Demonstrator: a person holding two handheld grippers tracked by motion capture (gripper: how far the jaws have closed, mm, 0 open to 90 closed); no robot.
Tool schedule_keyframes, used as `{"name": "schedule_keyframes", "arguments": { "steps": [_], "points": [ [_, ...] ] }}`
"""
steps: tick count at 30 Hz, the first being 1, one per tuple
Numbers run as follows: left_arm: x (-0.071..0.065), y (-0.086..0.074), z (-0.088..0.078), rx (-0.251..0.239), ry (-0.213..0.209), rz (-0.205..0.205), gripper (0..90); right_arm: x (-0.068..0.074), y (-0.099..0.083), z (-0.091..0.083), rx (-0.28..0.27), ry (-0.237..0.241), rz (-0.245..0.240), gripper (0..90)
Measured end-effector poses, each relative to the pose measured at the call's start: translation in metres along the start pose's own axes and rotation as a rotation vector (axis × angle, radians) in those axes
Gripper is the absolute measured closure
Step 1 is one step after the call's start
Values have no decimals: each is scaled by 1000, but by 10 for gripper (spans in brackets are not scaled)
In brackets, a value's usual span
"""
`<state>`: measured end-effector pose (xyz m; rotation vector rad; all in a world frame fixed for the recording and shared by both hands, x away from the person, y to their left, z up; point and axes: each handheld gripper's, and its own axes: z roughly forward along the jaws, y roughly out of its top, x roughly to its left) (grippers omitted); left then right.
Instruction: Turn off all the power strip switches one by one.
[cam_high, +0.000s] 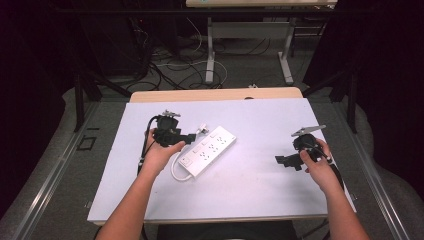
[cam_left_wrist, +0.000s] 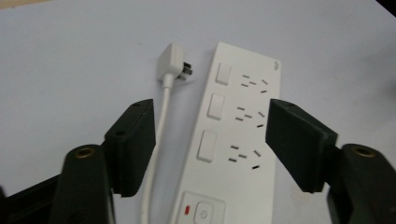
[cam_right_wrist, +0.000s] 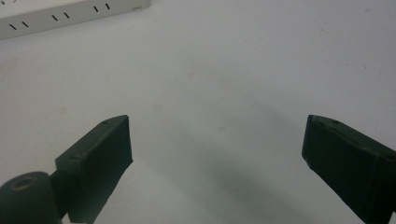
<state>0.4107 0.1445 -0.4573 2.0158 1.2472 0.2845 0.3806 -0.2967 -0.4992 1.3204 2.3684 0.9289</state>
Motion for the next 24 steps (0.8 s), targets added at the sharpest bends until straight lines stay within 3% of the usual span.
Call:
{"name": "schedule_keyframes", "arguments": {
  "steps": [6,11,15,21,24],
  "points": [
    [20,-23,-18,-17,8,-66,167,-4,-8,0,11,-10,31,78],
    [31,-41,-26,-33,69,-79,139,-7,-14,-1,4,-18,35,78],
    [40,-56,-31,-47,73,-104,10,-11,-19,-3,-5,-27,36,78],
    [56,-76,-35,-66,106,-167,2,-17,-26,-6,-17,-46,64,78],
    [63,-85,-36,-58,122,-175,2,-21,-30,-7,-24,-58,77,78]
  ]
}}
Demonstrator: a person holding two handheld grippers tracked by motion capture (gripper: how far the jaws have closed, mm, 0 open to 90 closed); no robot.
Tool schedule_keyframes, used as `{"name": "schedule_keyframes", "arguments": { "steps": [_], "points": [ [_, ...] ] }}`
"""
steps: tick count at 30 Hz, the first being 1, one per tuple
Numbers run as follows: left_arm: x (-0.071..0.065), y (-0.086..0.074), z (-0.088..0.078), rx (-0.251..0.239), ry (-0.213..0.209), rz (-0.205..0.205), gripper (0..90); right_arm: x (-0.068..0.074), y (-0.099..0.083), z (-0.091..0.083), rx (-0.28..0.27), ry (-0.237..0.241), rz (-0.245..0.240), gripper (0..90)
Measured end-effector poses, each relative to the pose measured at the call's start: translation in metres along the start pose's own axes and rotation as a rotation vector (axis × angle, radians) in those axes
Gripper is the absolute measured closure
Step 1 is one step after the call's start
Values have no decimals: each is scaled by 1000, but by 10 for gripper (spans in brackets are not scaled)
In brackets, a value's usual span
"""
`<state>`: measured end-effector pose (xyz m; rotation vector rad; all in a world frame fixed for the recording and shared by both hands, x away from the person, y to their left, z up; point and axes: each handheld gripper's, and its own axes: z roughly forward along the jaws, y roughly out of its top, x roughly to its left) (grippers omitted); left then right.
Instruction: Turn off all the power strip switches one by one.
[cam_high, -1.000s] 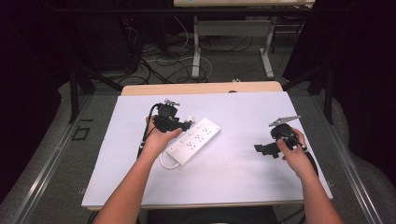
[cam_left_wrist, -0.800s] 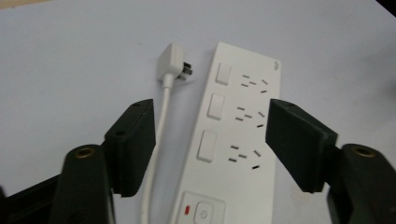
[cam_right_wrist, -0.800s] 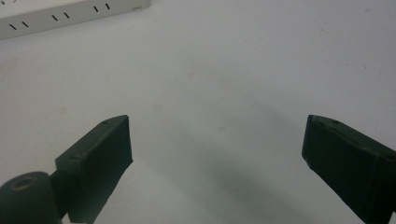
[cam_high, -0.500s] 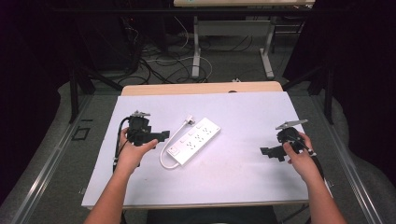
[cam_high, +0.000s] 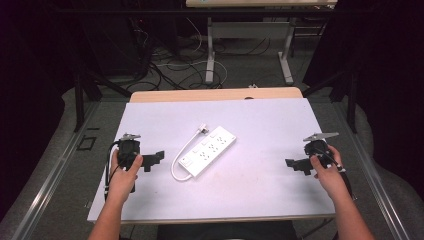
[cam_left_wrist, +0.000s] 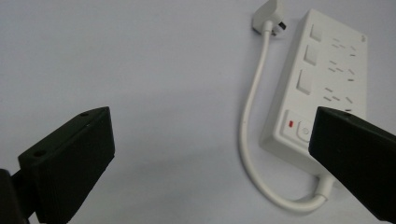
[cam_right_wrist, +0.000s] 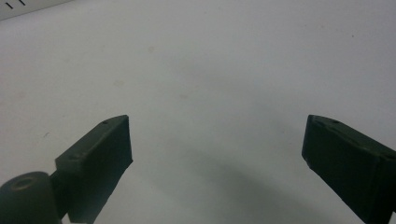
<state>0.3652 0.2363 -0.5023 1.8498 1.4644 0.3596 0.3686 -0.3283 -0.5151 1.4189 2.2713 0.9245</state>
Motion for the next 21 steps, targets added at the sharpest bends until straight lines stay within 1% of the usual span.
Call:
{"name": "schedule_keyframes", "arguments": {
  "steps": [3,5,7,9,10,11,12,13,14,15,16,17,19,21],
  "points": [
    [8,-7,0,0,21,-7,2,-3,-3,0,2,-12,24,78],
    [12,-11,1,-7,34,-22,2,-4,-5,0,0,-21,38,78],
    [16,-14,1,-4,40,-34,2,-5,-7,0,-4,-22,43,78],
    [20,-17,1,-20,52,-52,2,-7,-8,1,-11,-36,53,78],
    [23,-19,1,-22,57,-52,2,-8,-10,2,-11,-38,48,78],
    [24,-19,0,-19,61,-55,2,-8,-11,2,-9,-43,64,78],
    [26,-20,0,-26,71,-59,2,-9,-12,3,-12,-47,60,78],
    [27,-21,-1,-19,70,-64,2,-10,-13,3,-12,-45,67,78],
    [28,-23,0,-32,80,-68,2,-11,-14,4,-20,-49,61,78],
    [30,-23,0,-25,84,-61,2,-11,-15,4,-24,-52,69,78],
    [30,-25,1,-37,99,-65,2,-12,-16,4,-32,-54,73,78],
    [32,-26,1,-37,108,-64,2,-13,-17,5,-36,-56,78,78],
    [35,-29,2,-47,111,-76,2,-15,-19,6,-42,-71,87,78],
    [37,-31,3,-47,100,-89,2,-17,-21,6,-51,-86,100,78]
  ]
}}
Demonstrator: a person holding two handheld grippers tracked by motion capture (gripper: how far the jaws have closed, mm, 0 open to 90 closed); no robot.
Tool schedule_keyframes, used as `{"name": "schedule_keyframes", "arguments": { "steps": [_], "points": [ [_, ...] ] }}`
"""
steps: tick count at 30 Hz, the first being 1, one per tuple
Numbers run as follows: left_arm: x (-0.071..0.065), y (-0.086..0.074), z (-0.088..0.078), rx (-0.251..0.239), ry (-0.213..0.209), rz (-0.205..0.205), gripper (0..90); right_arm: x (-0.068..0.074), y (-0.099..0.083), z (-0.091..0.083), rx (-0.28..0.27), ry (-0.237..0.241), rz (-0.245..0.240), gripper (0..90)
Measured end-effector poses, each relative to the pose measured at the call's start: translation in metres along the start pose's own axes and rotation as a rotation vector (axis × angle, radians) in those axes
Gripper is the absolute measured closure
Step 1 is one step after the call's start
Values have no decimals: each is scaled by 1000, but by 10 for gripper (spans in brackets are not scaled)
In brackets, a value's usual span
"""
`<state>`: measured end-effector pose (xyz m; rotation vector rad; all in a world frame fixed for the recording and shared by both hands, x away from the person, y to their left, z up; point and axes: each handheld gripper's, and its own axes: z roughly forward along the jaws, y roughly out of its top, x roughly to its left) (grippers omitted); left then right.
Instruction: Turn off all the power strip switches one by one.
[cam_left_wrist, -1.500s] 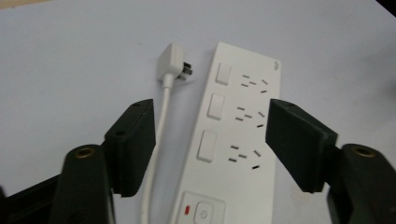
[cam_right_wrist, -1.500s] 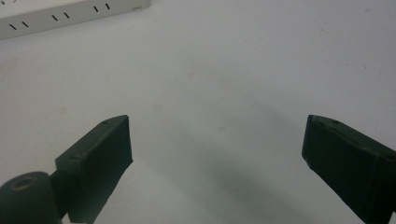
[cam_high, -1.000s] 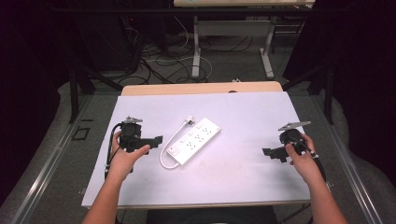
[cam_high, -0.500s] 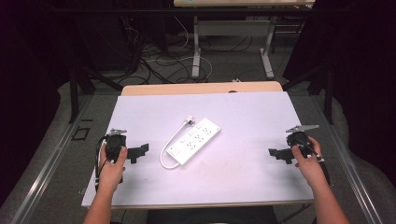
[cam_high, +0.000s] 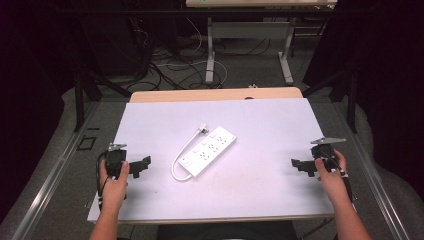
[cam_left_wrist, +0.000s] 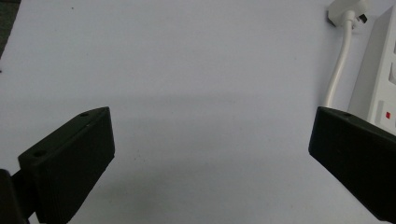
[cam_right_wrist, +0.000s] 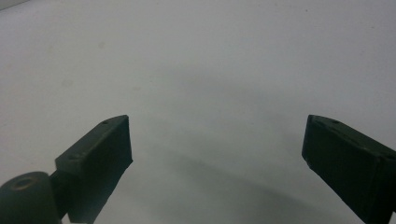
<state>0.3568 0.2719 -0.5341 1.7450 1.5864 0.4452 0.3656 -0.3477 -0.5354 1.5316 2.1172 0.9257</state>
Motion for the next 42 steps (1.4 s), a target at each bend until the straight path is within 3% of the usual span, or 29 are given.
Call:
{"name": "schedule_keyframes", "arguments": {
  "steps": [3,4,11,18,21,42],
  "points": [
    [4,-2,1,23,-5,4,3,-3,-3,1,-20,-18,8,77],
    [3,-4,3,0,1,-14,3,-4,-4,1,-21,-23,16,77],
    [8,-8,7,15,18,0,5,-8,-11,3,-43,-56,31,68],
    [12,-10,8,20,15,-26,8,-10,-16,8,-42,-83,50,63],
    [13,-11,10,27,14,-22,8,-11,-17,9,-36,-73,34,60],
    [13,-13,13,37,18,-18,9,-9,-19,15,-28,-77,41,53]
  ]
}}
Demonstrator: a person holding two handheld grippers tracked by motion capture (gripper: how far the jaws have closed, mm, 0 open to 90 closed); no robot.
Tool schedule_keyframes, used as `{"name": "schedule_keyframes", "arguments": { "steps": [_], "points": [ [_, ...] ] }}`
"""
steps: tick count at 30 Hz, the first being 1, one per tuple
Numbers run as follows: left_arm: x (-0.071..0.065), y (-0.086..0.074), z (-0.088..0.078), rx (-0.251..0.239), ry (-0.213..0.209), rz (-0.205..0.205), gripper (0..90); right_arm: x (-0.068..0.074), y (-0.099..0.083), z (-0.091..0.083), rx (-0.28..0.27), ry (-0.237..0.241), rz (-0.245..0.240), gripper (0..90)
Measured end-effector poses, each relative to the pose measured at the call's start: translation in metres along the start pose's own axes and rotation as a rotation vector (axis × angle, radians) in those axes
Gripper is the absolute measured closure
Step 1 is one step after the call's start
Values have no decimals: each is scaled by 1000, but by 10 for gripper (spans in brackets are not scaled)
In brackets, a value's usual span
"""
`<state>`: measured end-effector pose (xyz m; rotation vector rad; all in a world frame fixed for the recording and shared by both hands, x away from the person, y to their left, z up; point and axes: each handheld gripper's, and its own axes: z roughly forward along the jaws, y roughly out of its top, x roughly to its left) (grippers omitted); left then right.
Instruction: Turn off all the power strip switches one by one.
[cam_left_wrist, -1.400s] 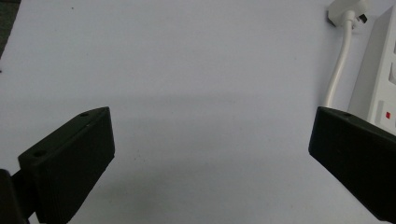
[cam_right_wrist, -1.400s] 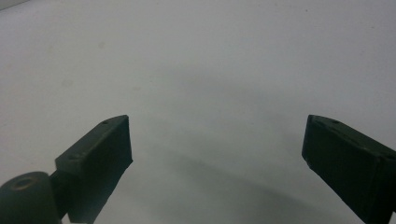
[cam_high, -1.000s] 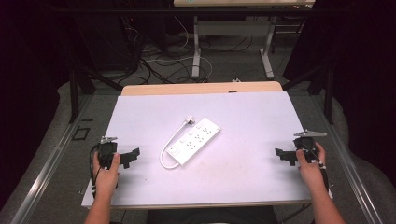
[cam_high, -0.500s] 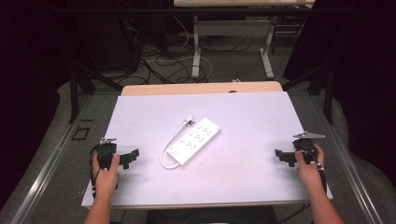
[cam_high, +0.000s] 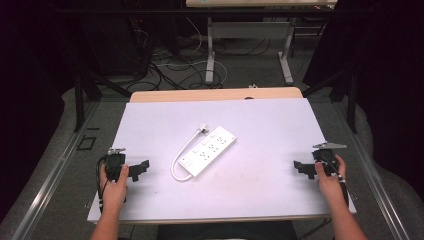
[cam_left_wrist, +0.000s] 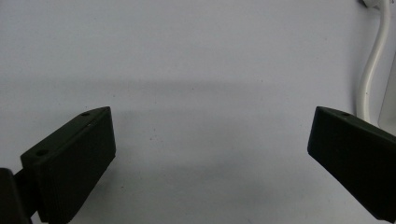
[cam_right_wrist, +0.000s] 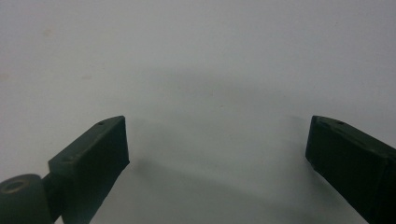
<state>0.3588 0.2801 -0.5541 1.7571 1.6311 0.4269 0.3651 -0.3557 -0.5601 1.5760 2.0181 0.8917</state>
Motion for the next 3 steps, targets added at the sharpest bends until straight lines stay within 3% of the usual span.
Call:
{"name": "schedule_keyframes", "arguments": {
  "steps": [3],
  "points": [
    [0,0,0,-2,-1,1,9,1,0,0,2,1,-2,50]
  ]
}}
